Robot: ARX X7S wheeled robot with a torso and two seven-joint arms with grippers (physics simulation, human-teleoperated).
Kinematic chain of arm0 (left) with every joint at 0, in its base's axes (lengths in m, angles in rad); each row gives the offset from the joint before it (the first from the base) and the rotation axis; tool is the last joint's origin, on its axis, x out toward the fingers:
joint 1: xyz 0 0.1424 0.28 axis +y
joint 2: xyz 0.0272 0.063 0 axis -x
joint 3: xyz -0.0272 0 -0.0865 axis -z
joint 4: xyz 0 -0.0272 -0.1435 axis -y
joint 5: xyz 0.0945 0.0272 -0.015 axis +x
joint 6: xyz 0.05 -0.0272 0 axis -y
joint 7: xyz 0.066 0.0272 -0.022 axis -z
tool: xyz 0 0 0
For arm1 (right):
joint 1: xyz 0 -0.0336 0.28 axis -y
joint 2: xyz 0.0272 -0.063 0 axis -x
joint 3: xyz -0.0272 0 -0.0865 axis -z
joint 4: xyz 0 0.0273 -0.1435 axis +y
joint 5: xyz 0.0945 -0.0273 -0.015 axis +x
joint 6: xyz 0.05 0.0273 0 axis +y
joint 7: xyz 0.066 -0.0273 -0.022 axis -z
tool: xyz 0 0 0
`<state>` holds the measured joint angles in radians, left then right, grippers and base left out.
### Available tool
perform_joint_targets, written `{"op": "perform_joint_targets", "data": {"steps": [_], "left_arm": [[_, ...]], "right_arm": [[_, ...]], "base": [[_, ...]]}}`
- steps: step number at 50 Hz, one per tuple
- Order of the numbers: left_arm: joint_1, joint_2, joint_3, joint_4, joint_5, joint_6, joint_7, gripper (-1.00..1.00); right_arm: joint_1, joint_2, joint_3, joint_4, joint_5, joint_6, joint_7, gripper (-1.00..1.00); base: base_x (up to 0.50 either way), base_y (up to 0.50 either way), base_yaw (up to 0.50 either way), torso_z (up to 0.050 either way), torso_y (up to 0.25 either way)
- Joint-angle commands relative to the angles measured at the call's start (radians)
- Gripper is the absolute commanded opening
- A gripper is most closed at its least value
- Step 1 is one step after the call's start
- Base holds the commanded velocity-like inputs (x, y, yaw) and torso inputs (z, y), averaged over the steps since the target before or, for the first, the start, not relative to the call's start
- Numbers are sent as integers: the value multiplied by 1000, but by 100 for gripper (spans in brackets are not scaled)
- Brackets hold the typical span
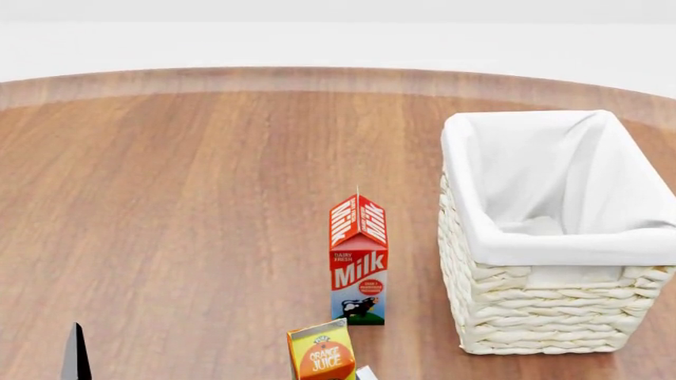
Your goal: Pick up the tomato sauce, and put it in the basket.
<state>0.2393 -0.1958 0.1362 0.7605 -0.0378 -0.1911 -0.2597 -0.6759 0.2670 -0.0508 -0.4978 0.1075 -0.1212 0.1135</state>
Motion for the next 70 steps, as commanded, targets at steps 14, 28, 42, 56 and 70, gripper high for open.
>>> {"op": "perform_joint_targets", "data": {"steps": [14,28,42,56,70], "left_arm": [[-4,-13,17,-9,-5,-3,-19,100],[-7,-21,21,-15,-10,-1,-26,100],[-11,-29,28,-13,-12,-4,-36,100],[-16,-38,34,-17,-20,-4,-45,100],[-19,-52,47,-21,-26,-3,-61,100]], "right_arm": [[-18,-10,-72,164,-14,-41,-21,100],[45,-22,-85,254,-6,-52,-15,100],[173,-46,-80,419,-7,-83,4,100],[221,-53,-104,502,-10,-103,-3,100],[304,-55,-113,563,-2,-57,6,100]], "base": [[0,0,0,0,0],[0,0,0,0,0],[0,0,0,0,0],[0,0,0,0,0],[0,0,0,0,0]]}}
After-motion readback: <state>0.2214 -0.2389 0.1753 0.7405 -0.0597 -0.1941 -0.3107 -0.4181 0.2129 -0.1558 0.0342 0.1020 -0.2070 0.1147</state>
